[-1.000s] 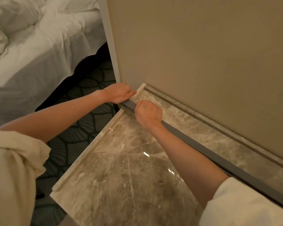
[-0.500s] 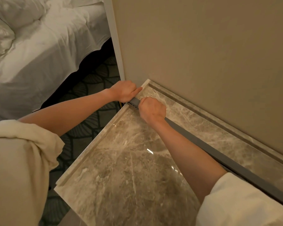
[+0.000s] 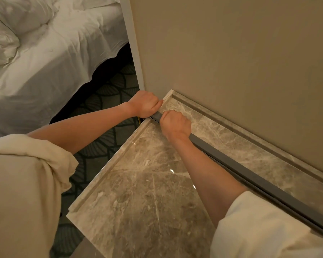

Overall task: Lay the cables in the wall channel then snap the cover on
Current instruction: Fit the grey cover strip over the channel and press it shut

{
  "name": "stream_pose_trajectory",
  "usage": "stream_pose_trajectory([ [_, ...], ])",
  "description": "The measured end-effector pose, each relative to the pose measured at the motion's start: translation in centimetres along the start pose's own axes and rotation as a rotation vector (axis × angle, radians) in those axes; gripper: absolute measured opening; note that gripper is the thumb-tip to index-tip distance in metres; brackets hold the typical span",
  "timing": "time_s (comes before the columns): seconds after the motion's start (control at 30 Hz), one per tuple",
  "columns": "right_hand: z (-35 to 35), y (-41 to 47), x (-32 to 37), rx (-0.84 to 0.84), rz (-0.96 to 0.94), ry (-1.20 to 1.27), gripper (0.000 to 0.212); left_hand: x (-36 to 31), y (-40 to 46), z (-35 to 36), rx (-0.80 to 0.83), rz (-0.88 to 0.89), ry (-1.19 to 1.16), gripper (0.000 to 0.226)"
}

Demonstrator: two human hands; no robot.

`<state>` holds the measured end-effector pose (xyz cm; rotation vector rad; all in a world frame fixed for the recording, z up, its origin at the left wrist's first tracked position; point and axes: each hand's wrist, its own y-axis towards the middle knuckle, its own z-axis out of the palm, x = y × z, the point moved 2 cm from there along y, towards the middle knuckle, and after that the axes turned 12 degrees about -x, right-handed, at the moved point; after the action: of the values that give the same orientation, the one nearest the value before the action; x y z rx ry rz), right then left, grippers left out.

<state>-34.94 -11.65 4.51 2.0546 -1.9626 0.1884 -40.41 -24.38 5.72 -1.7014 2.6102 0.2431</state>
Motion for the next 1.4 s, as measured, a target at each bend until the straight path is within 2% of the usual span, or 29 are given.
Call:
stream_pose_trajectory([
  [0.23,0.0,0.0,-0.1,-0.035,0.066,0.06,0.04,-0.3,-0.2,-0.3,-0.027,0.024,0.03,0.06],
  [0.37,0.0,0.0,-0.3,0.031,-0.039,0.01,0.037,-0.5,-0.5,-0.6,-0.046,0.014,0.03,0.061],
  [0.5,-0.7,-0.7,-1.8,0.016,-0.036,0.093,0.055,-0.5,-0.8,-0.9,-0.013,-0.02,0.022,0.061],
  [0.57,-1.1,-1.4,-2.8,-0.007,-0.104,0.045,0.059,-0.3,-1.1,-1.2,-0.019,-0.026,0.01,0.057],
  [0.67,-1.7,-2.1,-4.5,0.017,-0.229,0.007,0.054,0.0,-1.7,-1.6,-0.057,-0.042,-0.012,0.045],
  [0.77,-2.7,-2.7,-6.3,0.075,-0.36,0.004,0.051,-0.2,-2.5,-1.8,-0.155,0.073,0.111,0.036],
  [0.9,-3.8,-4.0,-9.1,0.103,-0.543,-0.112,0.046,-2.3,-3.5,-1.8,-0.155,0.265,0.143,0.039],
  [1.2,-6.0,-8.1,-14.9,0.071,-0.478,-0.165,0.041,-8.6,-4.0,-1.2,0.027,0.548,0.17,0.042],
  [1.4,-5.6,-8.5,-14.2,0.067,-0.383,-0.176,0.037,-9.1,-4.4,-0.3,-0.035,0.486,0.125,0.038],
])
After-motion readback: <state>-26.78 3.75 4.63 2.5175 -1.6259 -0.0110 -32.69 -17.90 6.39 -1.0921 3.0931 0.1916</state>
